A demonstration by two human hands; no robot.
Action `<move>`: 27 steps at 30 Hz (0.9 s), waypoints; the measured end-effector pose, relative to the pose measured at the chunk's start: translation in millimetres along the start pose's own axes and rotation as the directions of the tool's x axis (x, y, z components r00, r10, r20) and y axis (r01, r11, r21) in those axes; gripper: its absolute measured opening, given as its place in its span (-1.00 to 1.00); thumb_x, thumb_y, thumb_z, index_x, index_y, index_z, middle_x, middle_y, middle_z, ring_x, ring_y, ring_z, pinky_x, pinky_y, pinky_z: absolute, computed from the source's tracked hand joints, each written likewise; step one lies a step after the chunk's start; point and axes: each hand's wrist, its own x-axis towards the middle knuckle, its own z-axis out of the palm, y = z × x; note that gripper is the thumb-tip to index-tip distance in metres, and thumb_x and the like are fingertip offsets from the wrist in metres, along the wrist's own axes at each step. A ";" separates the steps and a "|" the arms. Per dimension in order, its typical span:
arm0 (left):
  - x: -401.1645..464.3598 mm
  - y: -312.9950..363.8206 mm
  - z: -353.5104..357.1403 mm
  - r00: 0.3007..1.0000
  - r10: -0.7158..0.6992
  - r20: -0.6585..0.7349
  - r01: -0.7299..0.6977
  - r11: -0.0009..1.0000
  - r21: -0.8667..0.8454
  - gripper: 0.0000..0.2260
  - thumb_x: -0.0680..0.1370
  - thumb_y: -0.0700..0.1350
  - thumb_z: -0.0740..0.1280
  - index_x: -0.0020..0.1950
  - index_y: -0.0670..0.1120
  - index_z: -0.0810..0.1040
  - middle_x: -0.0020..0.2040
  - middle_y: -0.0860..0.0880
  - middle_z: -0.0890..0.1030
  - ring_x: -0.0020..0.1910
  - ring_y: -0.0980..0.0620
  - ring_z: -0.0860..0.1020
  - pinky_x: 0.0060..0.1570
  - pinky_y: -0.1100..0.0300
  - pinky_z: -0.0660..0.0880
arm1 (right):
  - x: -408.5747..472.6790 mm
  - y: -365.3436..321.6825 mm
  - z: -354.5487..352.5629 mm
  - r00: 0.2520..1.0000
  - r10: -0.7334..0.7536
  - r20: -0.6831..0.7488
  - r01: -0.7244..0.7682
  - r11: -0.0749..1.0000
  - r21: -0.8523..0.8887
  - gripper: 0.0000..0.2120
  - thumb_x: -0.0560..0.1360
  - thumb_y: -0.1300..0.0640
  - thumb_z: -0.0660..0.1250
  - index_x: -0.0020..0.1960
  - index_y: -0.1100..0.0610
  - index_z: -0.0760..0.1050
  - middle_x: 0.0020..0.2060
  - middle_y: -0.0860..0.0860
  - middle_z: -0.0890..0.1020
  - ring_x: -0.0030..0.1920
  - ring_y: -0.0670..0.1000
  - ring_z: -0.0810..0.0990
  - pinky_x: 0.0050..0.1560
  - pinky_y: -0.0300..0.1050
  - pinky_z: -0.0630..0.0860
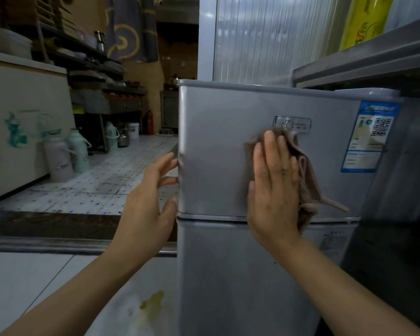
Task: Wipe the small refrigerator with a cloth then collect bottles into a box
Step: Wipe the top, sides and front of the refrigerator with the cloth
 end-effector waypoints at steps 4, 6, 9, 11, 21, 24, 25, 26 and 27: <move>-4.9 -7.0 -0.3 0.998 -0.048 0.027 0.051 0.992 -0.114 -0.35 0.49 -0.38 0.27 0.44 0.10 0.15 0.23 0.43 0.35 0.16 0.42 0.45 0.07 0.54 0.39 | 8.5 -19.4 -2.4 0.985 -0.150 0.084 0.147 0.988 0.047 -0.45 0.48 0.33 0.09 0.48 0.27 0.20 0.49 0.15 0.20 0.52 0.15 0.09 0.53 0.07 -0.02; -10.7 -11.9 0.5 0.996 -0.075 0.042 0.080 0.985 -0.150 -0.36 0.50 -0.38 0.25 0.42 0.14 0.15 0.22 0.35 0.42 0.16 0.38 0.47 0.06 0.50 0.43 | 22.6 -27.5 -3.9 0.955 -0.274 0.114 0.256 0.954 0.153 -0.49 0.49 0.38 0.09 0.44 0.28 0.29 0.47 0.15 0.24 0.50 0.13 0.15 0.52 0.01 0.02; -19.5 -22.4 0.5 0.991 -0.113 0.076 0.123 0.980 -0.154 -0.36 0.51 -0.37 0.24 0.43 0.16 0.13 0.20 0.26 0.48 0.14 0.34 0.50 0.05 0.49 0.43 | 47.3 -34.0 0.0 0.945 -0.320 0.064 0.298 0.926 0.233 -0.62 0.54 0.37 0.24 0.35 0.26 0.43 0.44 0.19 0.29 0.41 0.18 0.31 0.46 -0.01 0.21; -25.2 -29.1 -0.2 0.986 -0.143 0.088 0.154 0.979 -0.136 -0.35 0.51 -0.39 0.23 0.44 0.14 0.13 0.19 0.24 0.48 0.14 0.33 0.50 0.08 0.43 0.45 | 46.9 -40.5 4.4 0.971 -0.235 0.037 0.220 0.947 0.235 -0.65 0.51 0.37 0.30 0.29 0.26 0.49 0.37 0.25 0.39 0.35 0.23 0.40 0.39 0.04 0.33; -45.7 -43.1 -3.3 0.984 -0.169 0.059 0.174 0.982 -0.078 -0.38 0.47 -0.41 0.24 0.42 0.07 0.20 0.16 0.23 0.45 0.13 0.30 0.46 0.12 0.28 0.42 | -56.8 -70.1 15.6 0.911 -0.356 0.211 0.295 0.916 0.273 -0.69 0.60 0.28 0.12 0.25 0.32 0.51 0.28 0.24 0.51 0.29 0.17 0.50 0.34 0.00 0.38; -42.4 -37.7 2.3 0.986 -0.160 0.045 0.163 0.984 -0.066 -0.38 0.46 -0.41 0.23 0.42 0.05 0.21 0.20 0.16 0.44 0.15 0.28 0.45 0.10 0.30 0.42 | -51.0 -67.5 14.7 0.885 -0.411 0.217 0.346 0.895 0.282 -0.68 0.59 0.24 0.17 0.31 0.28 0.46 0.29 0.19 0.52 0.28 0.09 0.44 0.33 -0.03 0.35; -41.0 -36.1 4.8 0.986 -0.160 0.045 0.163 0.985 -0.059 -0.38 0.46 -0.40 0.23 0.42 0.05 0.21 0.21 0.16 0.43 0.15 0.29 0.44 0.08 0.34 0.41 | -49.9 -61.9 14.6 0.863 -0.460 0.211 0.410 0.880 0.242 -0.68 0.58 0.26 0.18 0.30 0.25 0.49 0.28 0.19 0.53 0.29 0.09 0.43 0.33 -0.03 0.33; -39.8 -34.6 7.1 0.986 -0.162 0.047 0.164 0.985 -0.049 -0.39 0.46 -0.39 0.23 0.43 0.05 0.21 0.21 0.16 0.42 0.15 0.31 0.43 0.05 0.37 0.40 | -51.9 -52.3 15.7 0.838 -0.510 0.197 0.479 0.858 0.183 -0.67 0.56 0.29 0.18 0.29 0.23 0.50 0.28 0.18 0.53 0.30 0.09 0.44 0.33 -0.02 0.32; -38.7 -33.2 9.3 0.985 -0.164 0.051 0.166 0.985 -0.037 -0.39 0.47 -0.38 0.23 0.43 0.06 0.21 0.22 0.17 0.41 0.15 0.32 0.42 0.02 0.39 0.40 | -55.4 -39.5 14.9 0.827 -0.530 0.188 0.516 0.848 0.124 -0.65 0.55 0.30 0.18 0.30 0.21 0.49 0.29 0.18 0.52 0.31 0.09 0.45 0.34 0.00 0.32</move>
